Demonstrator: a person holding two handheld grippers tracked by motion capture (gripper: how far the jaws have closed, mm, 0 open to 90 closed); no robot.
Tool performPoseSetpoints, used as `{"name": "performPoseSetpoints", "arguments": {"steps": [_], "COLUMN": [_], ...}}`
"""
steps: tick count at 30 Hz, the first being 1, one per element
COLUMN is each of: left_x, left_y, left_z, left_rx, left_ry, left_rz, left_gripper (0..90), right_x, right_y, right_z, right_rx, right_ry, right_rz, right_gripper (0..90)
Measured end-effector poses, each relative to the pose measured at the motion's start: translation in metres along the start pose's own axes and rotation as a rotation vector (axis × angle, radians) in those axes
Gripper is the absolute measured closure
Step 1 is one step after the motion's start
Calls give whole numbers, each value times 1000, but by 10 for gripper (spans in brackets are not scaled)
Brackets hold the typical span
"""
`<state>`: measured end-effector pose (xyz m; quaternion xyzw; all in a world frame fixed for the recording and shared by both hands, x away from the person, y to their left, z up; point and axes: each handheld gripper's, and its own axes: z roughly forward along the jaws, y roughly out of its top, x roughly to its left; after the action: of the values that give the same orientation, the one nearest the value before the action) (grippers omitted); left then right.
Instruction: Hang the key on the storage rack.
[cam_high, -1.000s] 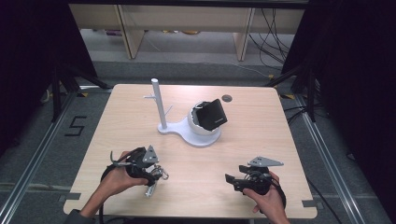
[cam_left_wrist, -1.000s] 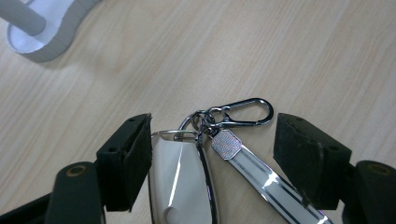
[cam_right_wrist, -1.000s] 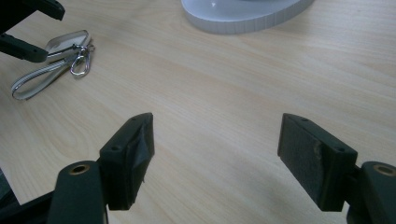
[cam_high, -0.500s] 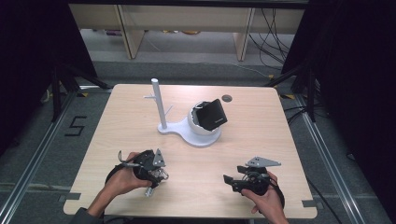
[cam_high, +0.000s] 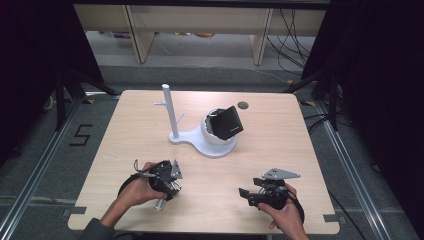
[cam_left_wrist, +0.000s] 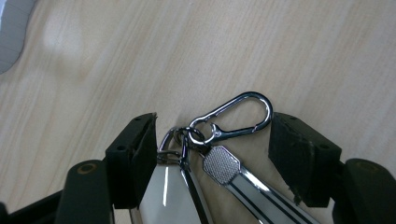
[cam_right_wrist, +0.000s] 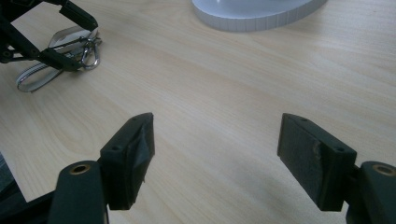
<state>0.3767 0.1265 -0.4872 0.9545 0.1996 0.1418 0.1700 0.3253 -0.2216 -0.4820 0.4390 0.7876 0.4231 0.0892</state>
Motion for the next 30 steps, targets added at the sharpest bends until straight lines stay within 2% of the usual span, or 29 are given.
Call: {"name": "performPoseSetpoints", "arguments": {"steps": [4,5,6,7,8,9,10,12,13,14,15,16,17,18,19,20,21,22,25,26,29,30], "left_x": [4,7,8,11,12,14,15,18,19,20,22,23,24,24,24,25,25,23,24,24,23,21], "left_y": [4,5,5,6,6,6,6,4,4,3,3,3,4,4,5,7,9,10,16,18,26,28], "left_z": [3,3,4,4,3,4,4,3,3,2,2,3,3,3,3,3,3,4,4,5,6,7], "left_rx": [-5,-3,0,4,10,11,13,22,22,27,39,46,47,64,73,88,104,107,161,177,234,261], "left_ry": [2,-5,-10,-15,-24,-19,-24,-47,-52,-60,-68,-92,-101,-113,-116,-118,-117,-115,-120,-122,-118,-115], "left_rz": [-28,-27,-54,-49,-61,-46,-57,-81,-90,-93,-72,-86,-87,-104,-101,-83,-75,-89,-55,-50,-9,10], "left_gripper": [334,344,359,398,398,445,466,486,506,530,547,584,584,595,608,614,623,631,644,650,659,668], "right_x": [0,3,3,3,3,2,3,3,0,1,1,1,1,1,1,3,3,1,1,4,4,3], "right_y": [0,-1,-1,-1,-1,-1,-1,-1,0,0,0,0,0,-1,0,-1,-1,-1,0,-1,-1,-1], "right_z": [0,1,1,1,1,1,1,1,1,1,1,1,1,3,2,3,3,2,2,3,3,2], "right_rx": [0,3,1,3,3,-4,0,-1,-2,4,8,7,7,2,7,1,1,6,6,0,4,16], "right_ry": [0,15,14,16,16,10,14,15,2,4,8,-4,-4,13,-4,12,12,-1,-1,20,27,12], "right_rz": [0,36,37,39,39,28,34,34,-5,-1,-2,-11,-11,-7,-9,19,17,-10,-9,19,24,7], "right_gripper": [285,285,285,285,285,285,285,285,285,285,285,285,285,285,285,285,286,286,286,286,286,286]}}
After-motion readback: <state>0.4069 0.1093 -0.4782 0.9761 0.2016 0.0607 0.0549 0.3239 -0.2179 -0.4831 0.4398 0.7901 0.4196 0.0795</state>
